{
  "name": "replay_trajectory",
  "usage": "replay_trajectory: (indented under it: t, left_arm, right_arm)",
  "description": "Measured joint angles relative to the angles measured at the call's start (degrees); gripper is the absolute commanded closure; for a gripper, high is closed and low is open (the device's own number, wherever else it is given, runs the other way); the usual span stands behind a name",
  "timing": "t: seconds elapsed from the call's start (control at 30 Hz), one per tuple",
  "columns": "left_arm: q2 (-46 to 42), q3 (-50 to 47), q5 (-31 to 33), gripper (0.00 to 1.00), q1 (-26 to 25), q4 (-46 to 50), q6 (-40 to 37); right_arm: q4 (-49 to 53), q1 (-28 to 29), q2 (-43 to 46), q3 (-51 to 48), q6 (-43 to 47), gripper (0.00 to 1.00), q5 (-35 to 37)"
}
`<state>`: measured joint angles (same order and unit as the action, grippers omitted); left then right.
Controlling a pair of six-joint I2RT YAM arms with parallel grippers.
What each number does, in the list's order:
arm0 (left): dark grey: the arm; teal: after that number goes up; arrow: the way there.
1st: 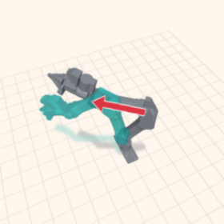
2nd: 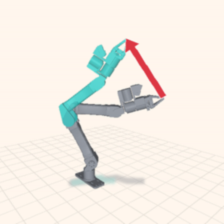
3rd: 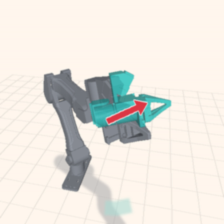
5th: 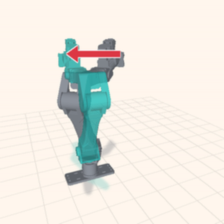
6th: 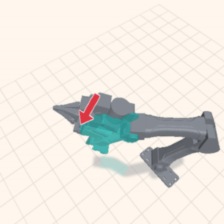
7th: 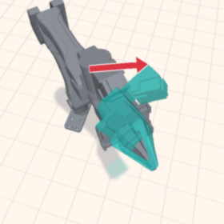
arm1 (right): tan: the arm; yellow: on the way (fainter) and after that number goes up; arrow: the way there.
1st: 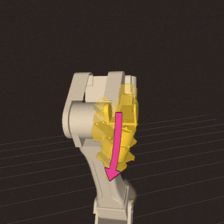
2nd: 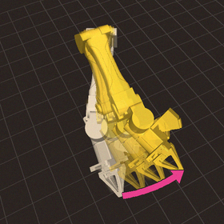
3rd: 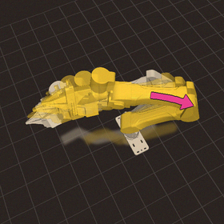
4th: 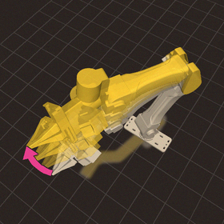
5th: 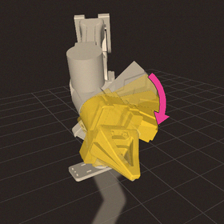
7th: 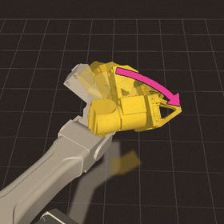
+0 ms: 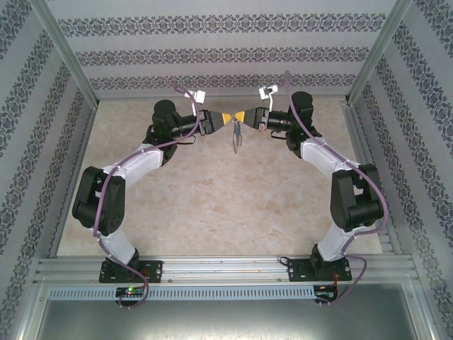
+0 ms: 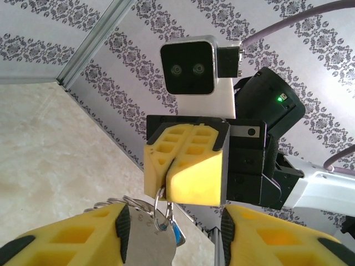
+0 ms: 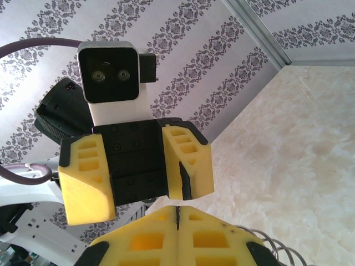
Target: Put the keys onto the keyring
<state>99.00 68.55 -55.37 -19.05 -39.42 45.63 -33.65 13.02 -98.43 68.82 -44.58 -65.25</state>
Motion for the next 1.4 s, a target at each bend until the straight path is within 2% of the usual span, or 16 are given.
replay_trajectory:
  t: [0.33, 0.53, 0.7, 0.9, 1.13, 1.2, 1.3, 1.4]
  left_arm:
    - [1.68, 0.37, -0.13, 0.60, -0.11, 0.00, 0.26]
    - [1.68, 0.59, -0.24, 0.67, -0.50, -0.07, 0.96]
    - [1.68, 0.74, -1.01, 0.69, -0.90, -0.70, 1.36]
    - [1.68, 0.68, -1.38, 0.81, -1.09, -2.16, 2.29]
    - [1.68, 0.57, -1.01, 1.00, -1.01, -2.58, 2.86]
    - [1.68, 0.55, -0.96, 1.00, -0.94, -2.60, 2.84]
    - [1.68, 0.55, -0.96, 1.00, -0.94, -2.95, 2.86]
    - [1.66, 0.55, -0.90, 1.00, -1.05, -4.31, 2.84]
  right_arm:
    - [-0.83, 1.16, 0.00, -0.55, -0.04, 1.00, 0.02]
    - [-1.07, 1.51, 0.00, -0.74, -0.04, 1.00, 0.09]
    - [-1.95, 1.51, 0.00, -0.74, -0.22, 1.00, 0.68]
    - [-2.80, 1.49, 0.00, -0.74, -0.52, 1.00, 1.09]
    - [-4.15, 1.44, -0.28, -0.74, -1.51, 1.00, 1.09]
    - [-4.46, 1.44, -0.37, -0.74, -1.70, 1.00, 1.11]
    - [-5.03, 1.44, -0.42, -0.74, -2.16, 0.75, 1.14]
    - [-5.42, 0.98, -0.35, -1.03, -2.93, 0.63, 2.21]
